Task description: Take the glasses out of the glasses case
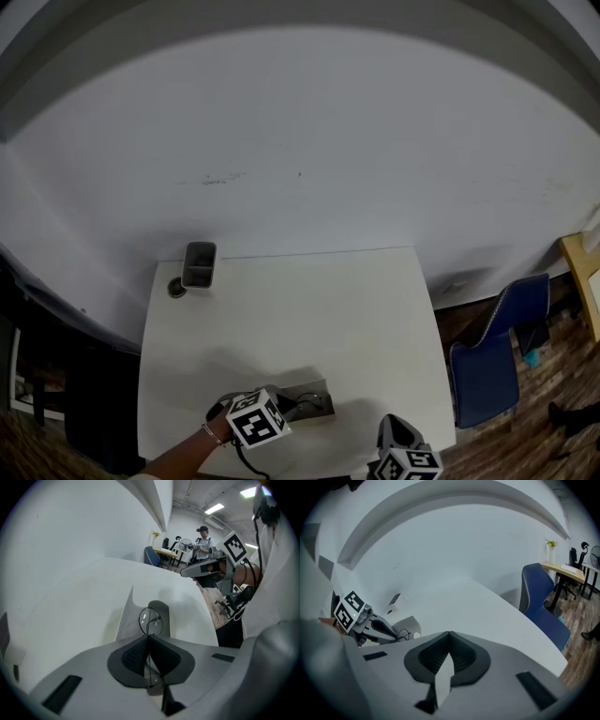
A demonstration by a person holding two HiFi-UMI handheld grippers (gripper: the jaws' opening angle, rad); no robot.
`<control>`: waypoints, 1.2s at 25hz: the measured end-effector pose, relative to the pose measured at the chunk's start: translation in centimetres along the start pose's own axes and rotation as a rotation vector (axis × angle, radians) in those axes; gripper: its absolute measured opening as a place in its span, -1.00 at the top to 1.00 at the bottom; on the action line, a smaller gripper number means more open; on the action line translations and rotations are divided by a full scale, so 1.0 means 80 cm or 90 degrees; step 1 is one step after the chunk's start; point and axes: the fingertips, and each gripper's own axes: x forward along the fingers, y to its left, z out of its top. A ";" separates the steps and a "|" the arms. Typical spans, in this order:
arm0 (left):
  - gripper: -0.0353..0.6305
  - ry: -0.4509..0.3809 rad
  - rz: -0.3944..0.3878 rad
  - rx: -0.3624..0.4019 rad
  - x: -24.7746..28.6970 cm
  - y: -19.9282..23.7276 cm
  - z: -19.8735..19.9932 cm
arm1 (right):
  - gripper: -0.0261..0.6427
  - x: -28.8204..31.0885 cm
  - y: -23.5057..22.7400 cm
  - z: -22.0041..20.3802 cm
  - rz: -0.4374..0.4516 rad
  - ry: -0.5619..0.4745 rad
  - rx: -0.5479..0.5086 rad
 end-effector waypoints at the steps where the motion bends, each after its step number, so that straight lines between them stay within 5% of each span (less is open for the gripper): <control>1: 0.82 -0.009 0.009 -0.005 -0.002 0.003 0.001 | 0.83 -0.001 0.001 -0.001 0.001 0.000 -0.001; 16: 0.82 -0.151 0.091 -0.066 -0.052 0.030 0.042 | 0.83 -0.013 0.009 0.018 0.013 -0.029 -0.022; 30: 0.82 -0.352 0.185 -0.194 -0.147 0.045 0.074 | 0.83 -0.010 0.060 0.083 0.070 -0.076 -0.073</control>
